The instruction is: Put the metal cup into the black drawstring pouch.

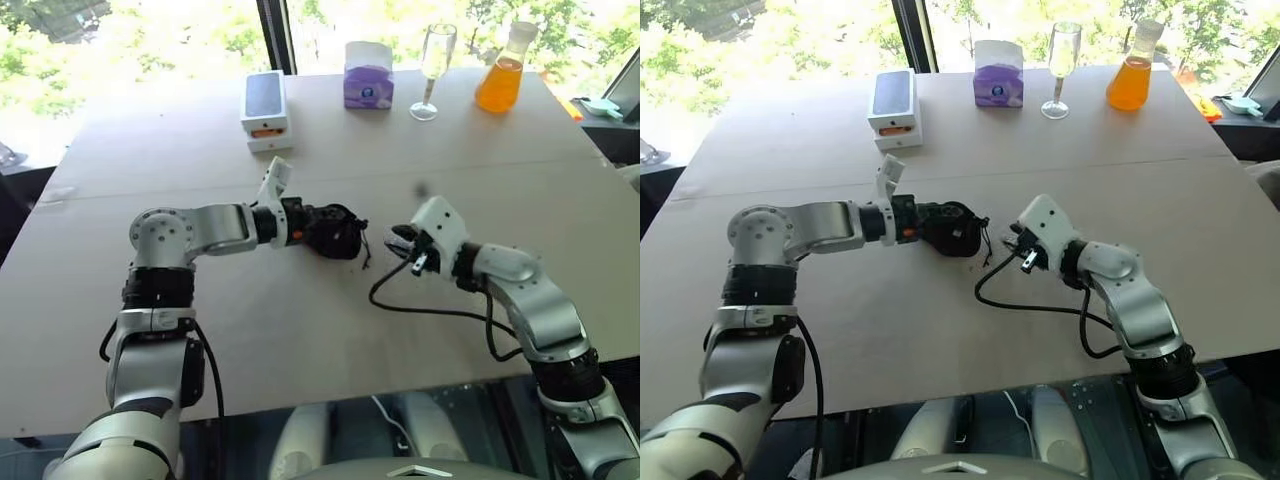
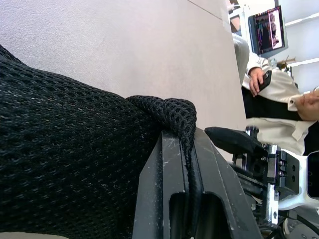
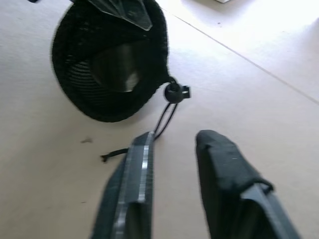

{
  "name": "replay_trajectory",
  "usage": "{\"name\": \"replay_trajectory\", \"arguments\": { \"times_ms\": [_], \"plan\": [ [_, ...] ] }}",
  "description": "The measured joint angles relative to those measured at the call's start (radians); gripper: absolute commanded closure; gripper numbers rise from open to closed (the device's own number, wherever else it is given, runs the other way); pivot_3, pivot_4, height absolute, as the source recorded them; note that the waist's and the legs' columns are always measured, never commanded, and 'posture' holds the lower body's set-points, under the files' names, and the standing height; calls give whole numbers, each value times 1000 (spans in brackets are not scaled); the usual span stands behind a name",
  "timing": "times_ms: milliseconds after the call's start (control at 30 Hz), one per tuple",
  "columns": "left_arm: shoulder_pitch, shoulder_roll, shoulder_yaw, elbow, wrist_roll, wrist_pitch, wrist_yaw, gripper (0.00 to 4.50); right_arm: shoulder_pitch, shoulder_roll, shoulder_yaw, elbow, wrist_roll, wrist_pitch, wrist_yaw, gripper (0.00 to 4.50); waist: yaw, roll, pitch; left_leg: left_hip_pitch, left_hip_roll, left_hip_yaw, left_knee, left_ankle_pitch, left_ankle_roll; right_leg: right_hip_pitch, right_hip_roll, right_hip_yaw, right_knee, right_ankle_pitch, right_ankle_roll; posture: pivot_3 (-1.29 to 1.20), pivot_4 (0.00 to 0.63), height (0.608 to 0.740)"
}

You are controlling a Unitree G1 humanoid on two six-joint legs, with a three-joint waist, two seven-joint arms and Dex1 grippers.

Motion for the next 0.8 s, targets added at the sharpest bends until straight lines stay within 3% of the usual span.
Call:
{"name": "replay_trajectory", "arguments": {
  "times_ms": [33, 67, 367, 600, 733, 767, 800],
  "plan": [
    [-1, 6, 7, 2, 17, 10, -25, 4500, 1, 20, 0, 2, 6, 13, -19, 1508, -1, 0, 0, 0, 0, 0, 0, 0, 0, 0, 0, 0, 0, 0, 0, 0, 150, 740],
    [-2, 10, 11, 5, 28, 16, -41, 4500, 1, 36, 0, 5, 11, 23, -32, 1250, 0, 0, 0, 0, 0, 0, 0, 0, 0, 0, 0, 0, 0, 0, 0, 0, 150, 740],
    [-20, 35, 20, 17, 182, 65, -179, 4500, -23, 201, 80, 198, 7, 35, -168, 1250, 2, 0, 0, 0, 0, 0, 0, 0, 0, 0, -1, 0, 0, 0, 0, 0, 150, 740],
    [-33, 27, 60, 19, 238, 95, -209, 4500, -47, 213, 177, 287, -99, -70, -258, 1250, -2, 0, -1, 1, 0, 0, 0, 0, -1, 0, 0, 0, 1, 0, 0, 0, 150, 740],
    [-33, 23, 92, 17, 270, 120, -215, 4500, 5, 203, 199, 259, -108, -107, -276, 2848, 2, 0, -2, 3, 0, -1, 0, 0, -1, 2, 0, 0, 1, 0, 0, 0, 150, 740],
    [-33, 23, 97, 17, 274, 124, -217, 4500, 13, 198, 201, 249, -108, -107, -276, 3442, 7, 0, -3, 3, -1, -2, 1, 0, -1, 3, -1, -1, 1, 0, 0, 0, 150, 740],
    [-33, 22, 98, 17, 280, 126, -218, 4500, 18, 193, 201, 242, -108, -107, -276, 3610, 12, 0, -3, 3, -2, -3, 1, 0, -1, 3, -2, -2, 1, 0, 0, 0, 150, 740]
  ]
}}
